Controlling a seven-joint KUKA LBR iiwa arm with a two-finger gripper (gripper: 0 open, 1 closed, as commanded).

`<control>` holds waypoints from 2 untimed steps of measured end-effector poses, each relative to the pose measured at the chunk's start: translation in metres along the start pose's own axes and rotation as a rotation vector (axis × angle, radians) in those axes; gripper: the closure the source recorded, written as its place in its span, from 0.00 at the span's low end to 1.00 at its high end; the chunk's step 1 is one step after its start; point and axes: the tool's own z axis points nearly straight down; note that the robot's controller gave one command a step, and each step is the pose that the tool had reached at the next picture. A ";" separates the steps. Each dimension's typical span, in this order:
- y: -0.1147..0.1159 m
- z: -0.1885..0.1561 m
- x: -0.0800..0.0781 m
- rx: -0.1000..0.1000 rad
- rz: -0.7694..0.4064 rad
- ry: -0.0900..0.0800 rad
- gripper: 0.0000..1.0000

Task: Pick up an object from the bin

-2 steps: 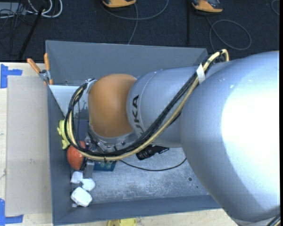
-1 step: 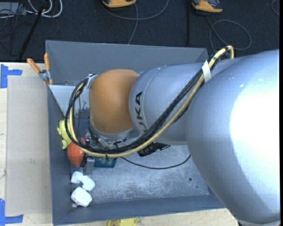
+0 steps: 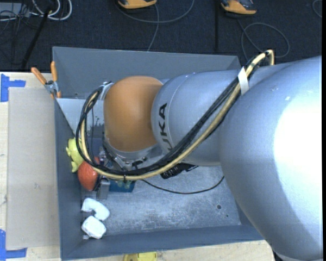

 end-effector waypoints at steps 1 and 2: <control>0.000 -0.011 0.000 0.001 0.000 0.001 1.00; 0.000 -0.021 0.000 0.000 0.000 0.000 1.00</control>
Offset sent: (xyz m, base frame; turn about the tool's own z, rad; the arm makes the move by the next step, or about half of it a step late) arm 0.0000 -0.0002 0.0009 0.0000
